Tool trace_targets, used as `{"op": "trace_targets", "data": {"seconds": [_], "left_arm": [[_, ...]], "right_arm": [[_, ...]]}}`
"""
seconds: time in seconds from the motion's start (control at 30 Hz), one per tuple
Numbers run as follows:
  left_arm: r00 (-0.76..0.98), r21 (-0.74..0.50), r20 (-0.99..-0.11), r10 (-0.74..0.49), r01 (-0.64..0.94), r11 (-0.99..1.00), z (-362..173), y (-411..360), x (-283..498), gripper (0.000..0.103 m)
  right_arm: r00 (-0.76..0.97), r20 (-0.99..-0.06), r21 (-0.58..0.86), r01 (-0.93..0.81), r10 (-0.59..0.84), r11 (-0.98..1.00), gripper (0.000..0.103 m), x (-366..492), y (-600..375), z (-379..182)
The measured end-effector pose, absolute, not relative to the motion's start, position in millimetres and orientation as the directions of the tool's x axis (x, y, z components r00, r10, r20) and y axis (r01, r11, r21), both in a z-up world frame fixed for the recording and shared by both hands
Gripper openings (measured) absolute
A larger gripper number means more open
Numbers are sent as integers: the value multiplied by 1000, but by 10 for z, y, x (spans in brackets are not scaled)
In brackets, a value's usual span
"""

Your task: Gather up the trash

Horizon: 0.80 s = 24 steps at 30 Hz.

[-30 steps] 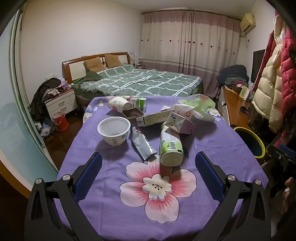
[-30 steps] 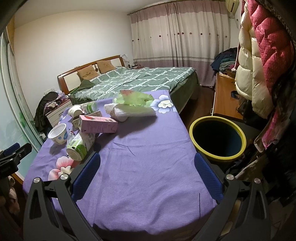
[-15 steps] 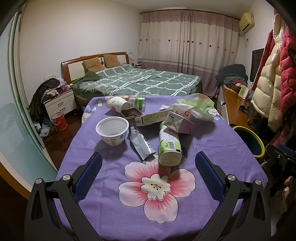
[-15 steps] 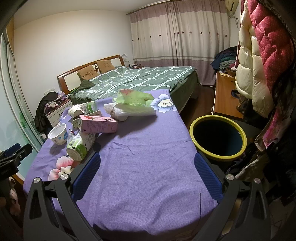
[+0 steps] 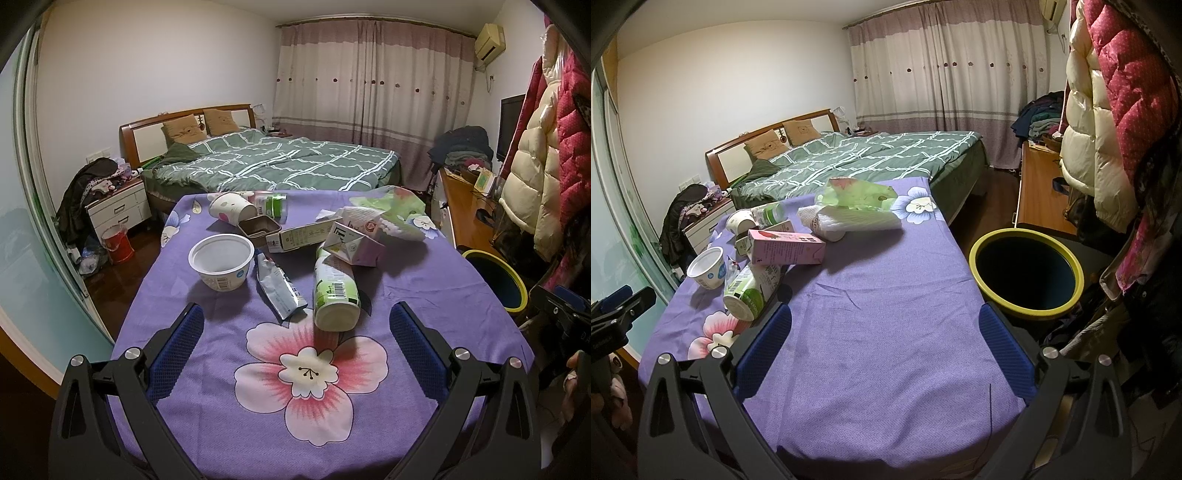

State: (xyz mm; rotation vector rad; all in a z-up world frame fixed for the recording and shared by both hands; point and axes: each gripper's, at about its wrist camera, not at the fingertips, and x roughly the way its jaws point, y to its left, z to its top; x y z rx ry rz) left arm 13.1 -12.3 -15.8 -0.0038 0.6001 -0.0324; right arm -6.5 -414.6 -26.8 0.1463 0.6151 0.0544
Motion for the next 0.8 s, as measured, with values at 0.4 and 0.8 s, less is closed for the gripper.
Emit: {"op": "trace_targets", "data": {"seconds": [0.4, 0.8], "left_arm": [[824, -11, -566, -36, 36, 999, -161, -168, 145, 99], [815, -12, -578, -38, 39, 999, -207, -175, 207, 99]], "right_arm": [[815, -572, 155, -7, 96, 988, 97, -54, -4156, -267], [809, -581, 158, 2, 91, 987, 97, -20, -4159, -335]]}}
